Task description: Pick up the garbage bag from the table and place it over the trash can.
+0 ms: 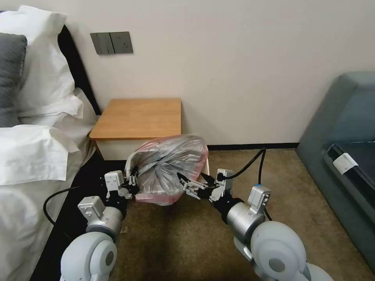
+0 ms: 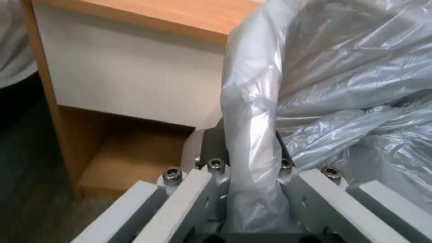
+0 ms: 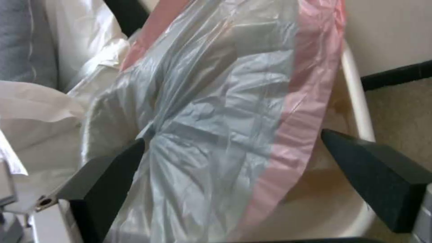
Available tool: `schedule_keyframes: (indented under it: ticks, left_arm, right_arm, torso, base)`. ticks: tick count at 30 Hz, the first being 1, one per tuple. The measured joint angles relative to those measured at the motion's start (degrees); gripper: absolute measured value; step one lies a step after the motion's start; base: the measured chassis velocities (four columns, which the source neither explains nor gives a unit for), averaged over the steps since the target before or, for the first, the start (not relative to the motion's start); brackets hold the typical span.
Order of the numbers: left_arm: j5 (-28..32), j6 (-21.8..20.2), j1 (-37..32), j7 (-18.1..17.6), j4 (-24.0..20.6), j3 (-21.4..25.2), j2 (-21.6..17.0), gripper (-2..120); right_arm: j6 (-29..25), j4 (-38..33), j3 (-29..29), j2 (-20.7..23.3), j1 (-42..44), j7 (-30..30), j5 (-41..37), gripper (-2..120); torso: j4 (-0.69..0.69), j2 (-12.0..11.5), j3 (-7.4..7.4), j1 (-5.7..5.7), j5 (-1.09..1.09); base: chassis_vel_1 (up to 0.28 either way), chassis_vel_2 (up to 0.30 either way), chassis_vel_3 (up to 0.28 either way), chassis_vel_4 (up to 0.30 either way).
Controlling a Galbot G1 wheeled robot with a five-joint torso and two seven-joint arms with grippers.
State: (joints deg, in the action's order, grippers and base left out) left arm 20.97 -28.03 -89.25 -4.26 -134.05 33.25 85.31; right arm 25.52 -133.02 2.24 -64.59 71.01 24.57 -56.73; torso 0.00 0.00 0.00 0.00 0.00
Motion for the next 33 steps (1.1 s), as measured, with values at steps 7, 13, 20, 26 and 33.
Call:
schedule_keyframes:
  ticks: [7,13,20,26,33]
  left_arm:
    - [-0.7,0.2,-1.4,0.1,-0.9,-0.2,0.3,3]
    - [-0.8,0.3,-1.6,0.1,-1.0,-0.3,0.3,3]
    - [-0.8,0.3,-1.4,0.2,-0.6,-0.1,0.1,3]
    - [-0.7,0.3,-0.9,0.2,0.0,-0.1,0.0,3]
    - [-0.4,0.2,-0.1,0.1,0.6,0.1,0.0,3]
  right_arm:
    - [-0.1,1.1,-1.4,-1.0,-0.6,-0.5,0.8,94]
    - [-0.1,1.1,-2.7,-1.3,-0.7,-1.2,2.1,76]
    - [-0.2,0.6,-2.9,-1.2,-1.0,-1.9,3.0,49]
    - [-0.4,0.2,-2.4,-0.9,-1.0,-2.3,3.5,29]
    - [-0.6,-0.1,-2.4,-0.9,-0.3,-2.7,4.3,2]
  torso:
    - [0.0,0.0,0.0,0.0,0.0]
    - [0.0,0.0,0.0,0.0,0.0]
    - [-0.01,0.0,0.0,0.0,0.0]
    - [-0.01,0.0,0.0,0.0,0.0]
    - [-0.01,0.0,0.0,0.0,0.0]
  base:
    - [0.0,0.0,0.0,0.0]
    - [0.0,0.0,0.0,0.0]
    - [0.0,0.0,0.0,0.0]
    - [0.0,0.0,0.0,0.0]
    - [0.0,0.0,0.0,0.0]
